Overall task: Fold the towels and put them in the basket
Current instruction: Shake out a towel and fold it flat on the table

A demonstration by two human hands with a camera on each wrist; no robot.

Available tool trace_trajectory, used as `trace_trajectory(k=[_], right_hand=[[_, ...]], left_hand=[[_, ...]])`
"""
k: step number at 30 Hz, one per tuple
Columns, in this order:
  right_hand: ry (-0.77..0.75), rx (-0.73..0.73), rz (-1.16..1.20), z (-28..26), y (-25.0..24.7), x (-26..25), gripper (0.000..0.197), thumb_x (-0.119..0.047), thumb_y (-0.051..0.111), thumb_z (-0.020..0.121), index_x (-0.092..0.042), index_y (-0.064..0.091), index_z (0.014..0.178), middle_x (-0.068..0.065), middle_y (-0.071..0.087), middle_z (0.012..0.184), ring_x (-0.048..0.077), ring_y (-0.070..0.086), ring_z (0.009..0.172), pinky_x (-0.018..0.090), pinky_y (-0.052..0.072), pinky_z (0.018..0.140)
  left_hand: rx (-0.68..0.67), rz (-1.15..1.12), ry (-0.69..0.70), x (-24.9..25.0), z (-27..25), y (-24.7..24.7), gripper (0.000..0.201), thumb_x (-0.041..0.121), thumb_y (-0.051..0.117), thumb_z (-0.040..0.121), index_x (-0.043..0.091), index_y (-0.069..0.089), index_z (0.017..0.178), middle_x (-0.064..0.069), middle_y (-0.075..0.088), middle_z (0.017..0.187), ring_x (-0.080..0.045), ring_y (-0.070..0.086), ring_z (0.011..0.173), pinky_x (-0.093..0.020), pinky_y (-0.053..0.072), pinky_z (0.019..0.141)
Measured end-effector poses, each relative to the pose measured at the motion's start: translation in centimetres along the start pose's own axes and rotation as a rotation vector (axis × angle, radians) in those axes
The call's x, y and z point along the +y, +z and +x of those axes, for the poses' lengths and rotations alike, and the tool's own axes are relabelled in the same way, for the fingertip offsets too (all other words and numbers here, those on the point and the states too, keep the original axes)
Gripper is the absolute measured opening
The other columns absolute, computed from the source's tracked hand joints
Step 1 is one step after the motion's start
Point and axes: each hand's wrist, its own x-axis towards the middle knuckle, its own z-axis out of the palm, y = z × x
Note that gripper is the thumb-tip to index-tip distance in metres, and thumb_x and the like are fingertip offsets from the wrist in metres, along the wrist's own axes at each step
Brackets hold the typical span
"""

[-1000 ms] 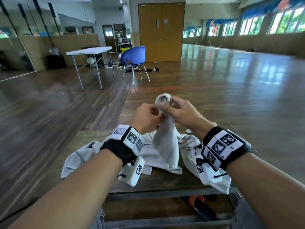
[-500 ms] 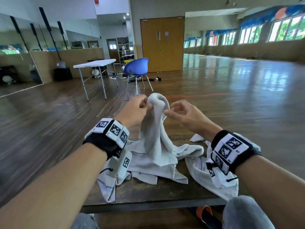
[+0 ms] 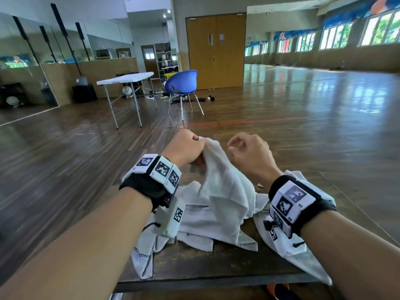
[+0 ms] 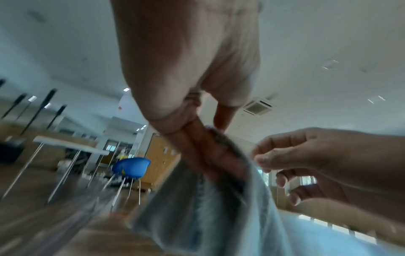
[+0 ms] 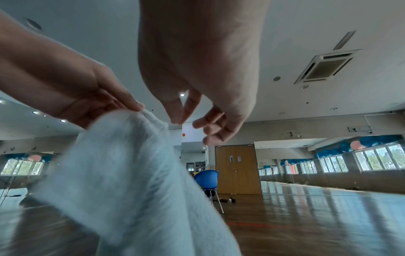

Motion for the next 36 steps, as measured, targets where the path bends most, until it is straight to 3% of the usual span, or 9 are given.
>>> trace_trajectory(k=[3, 6, 10, 12, 15, 20, 27, 31, 36], right_hand=[[-0.006, -0.139, 0.220, 0.2, 0.3, -0.6, 0.029, -0.049, 0.074, 0.083, -0.026, 0.066, 0.099, -0.009, 0.065, 0.087, 0.007, 0.062, 0.080, 0.027, 0.048, 0.068], [0.022, -0.278, 0.267, -0.5, 1.3, -1.3, 0.060, -0.061, 0.077, 0.068, -0.026, 0.060, 0.113, -0.008, 0.068, 0.099, 0.008, 0.066, 0.090, 0.031, 0.056, 0.075], [-0.066, -0.181, 0.175, -0.4, 1.5, -1.2, 0.010, -0.024, 0.067, 0.086, -0.020, 0.072, 0.094, -0.001, 0.074, 0.086, 0.013, 0.069, 0.081, 0.031, 0.057, 0.071], [-0.123, -0.177, 0.102, -0.1, 1.2, -0.9, 0.016, -0.015, 0.059, 0.091, -0.016, 0.072, 0.082, 0.004, 0.071, 0.075, 0.016, 0.064, 0.071, 0.030, 0.049, 0.064], [-0.164, -0.178, 0.032, 0.1, 0.3, -0.3, 0.018, -0.019, 0.059, 0.094, -0.018, 0.074, 0.085, 0.001, 0.071, 0.075, 0.017, 0.062, 0.074, 0.030, 0.046, 0.066], [-0.157, -0.137, 0.175, -0.2, -1.3, 0.2, 0.015, -0.024, 0.058, 0.098, -0.028, 0.069, 0.090, -0.010, 0.068, 0.072, 0.003, 0.056, 0.065, 0.027, 0.046, 0.065], [-0.189, -0.281, -0.358, -1.2, -4.5, 0.9, 0.033, -0.076, 0.061, 0.063, -0.047, 0.063, 0.078, -0.015, 0.065, 0.067, 0.010, 0.064, 0.071, 0.035, 0.053, 0.065], [0.024, -0.449, -0.510, -0.9, -5.8, 1.7, 0.054, -0.063, 0.057, 0.090, -0.017, 0.055, 0.060, -0.003, 0.061, 0.051, 0.020, 0.068, 0.057, 0.037, 0.054, 0.064], [0.012, -0.126, -0.336, 0.0, -7.5, 0.5, 0.028, -0.032, 0.041, 0.097, -0.018, 0.058, 0.081, 0.004, 0.069, 0.062, 0.028, 0.072, 0.063, 0.047, 0.058, 0.071]], left_hand=[[0.100, -0.005, 0.038, -0.1, 0.7, 0.7, 0.014, 0.022, 0.060, 0.091, 0.008, 0.058, 0.096, -0.005, 0.066, 0.084, -0.019, 0.065, 0.079, -0.027, 0.053, 0.065], [0.052, -0.084, 0.072, -0.2, 0.4, 2.1, 0.028, 0.016, 0.057, 0.093, 0.018, 0.035, 0.111, 0.004, 0.051, 0.074, -0.012, 0.053, 0.062, -0.019, 0.042, 0.054], [-0.086, -0.193, 0.102, 0.0, -0.2, 2.9, 0.012, 0.017, 0.058, 0.094, 0.017, 0.053, 0.105, -0.008, 0.070, 0.079, -0.012, 0.065, 0.061, -0.028, 0.057, 0.059], [-0.131, -0.236, 0.105, 0.1, -0.4, 2.7, 0.014, 0.017, 0.064, 0.089, 0.013, 0.059, 0.100, -0.009, 0.072, 0.078, -0.019, 0.069, 0.067, -0.043, 0.060, 0.071], [-0.145, -0.153, 0.114, -0.2, -0.6, 2.2, 0.027, 0.017, 0.070, 0.072, 0.011, 0.062, 0.097, -0.005, 0.074, 0.081, -0.019, 0.073, 0.076, -0.035, 0.060, 0.066], [0.019, 0.454, 0.176, -0.6, -0.7, 1.7, 0.011, 0.034, 0.066, 0.085, 0.024, 0.062, 0.081, 0.011, 0.064, 0.082, -0.018, 0.061, 0.088, -0.038, 0.039, 0.089], [0.248, 0.386, 0.095, -0.8, -0.5, -0.2, 0.018, 0.024, 0.051, 0.093, 0.023, 0.068, 0.089, 0.012, 0.058, 0.086, -0.017, 0.047, 0.090, -0.047, 0.033, 0.097], [0.413, 0.433, 0.138, 0.4, 0.2, -1.5, 0.037, 0.033, 0.049, 0.096, 0.014, 0.054, 0.065, -0.001, 0.056, 0.074, -0.028, 0.056, 0.082, -0.041, 0.042, 0.089], [0.668, 0.592, 0.368, 0.7, -0.4, -2.7, 0.017, 0.030, 0.051, 0.094, 0.020, 0.055, 0.081, 0.007, 0.048, 0.083, -0.018, 0.050, 0.084, -0.047, 0.031, 0.098]])
